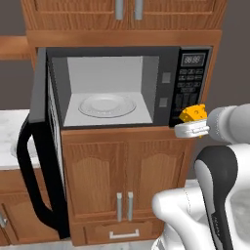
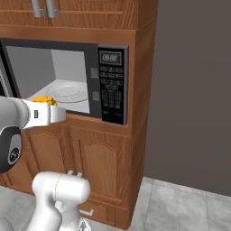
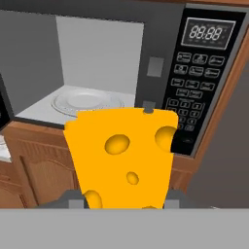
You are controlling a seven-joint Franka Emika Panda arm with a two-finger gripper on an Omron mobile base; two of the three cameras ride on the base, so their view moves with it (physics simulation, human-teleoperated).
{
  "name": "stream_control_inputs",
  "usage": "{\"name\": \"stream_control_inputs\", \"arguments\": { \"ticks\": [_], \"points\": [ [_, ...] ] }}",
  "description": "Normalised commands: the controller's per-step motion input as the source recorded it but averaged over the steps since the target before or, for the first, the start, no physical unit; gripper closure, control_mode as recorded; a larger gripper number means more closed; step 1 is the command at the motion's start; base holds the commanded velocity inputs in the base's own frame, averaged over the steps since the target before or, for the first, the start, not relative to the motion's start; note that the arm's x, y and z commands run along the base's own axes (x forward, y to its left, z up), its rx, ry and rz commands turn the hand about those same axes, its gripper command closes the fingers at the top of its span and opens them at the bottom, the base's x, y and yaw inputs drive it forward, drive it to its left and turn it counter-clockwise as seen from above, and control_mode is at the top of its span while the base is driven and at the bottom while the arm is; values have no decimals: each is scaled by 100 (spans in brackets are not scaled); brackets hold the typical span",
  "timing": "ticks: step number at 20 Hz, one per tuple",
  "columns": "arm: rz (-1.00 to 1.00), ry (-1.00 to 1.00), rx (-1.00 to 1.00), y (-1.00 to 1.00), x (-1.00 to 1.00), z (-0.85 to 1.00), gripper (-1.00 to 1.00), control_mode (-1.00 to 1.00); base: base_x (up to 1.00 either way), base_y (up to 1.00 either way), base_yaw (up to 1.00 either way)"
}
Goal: Pick the cheese from the counter and place it in the microwave. Then turn on the microwave.
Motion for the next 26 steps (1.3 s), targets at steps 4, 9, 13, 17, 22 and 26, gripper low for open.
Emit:
{"name": "stream_control_inputs", "arguments": {
  "ticks": [4,9,13,17,22,26],
  "points": [
    [0,0,0,0,0,0,100,100,17,11,-21],
    [0,0,0,0,0,0,100,100,18,16,-19],
    [0,0,0,0,0,0,100,100,5,23,-11],
    [0,0,0,0,0,0,100,100,0,16,-7],
    [0,0,0,0,0,0,100,100,0,20,-5],
    [0,0,0,0,0,0,100,100,0,29,-4]
  ]
}}
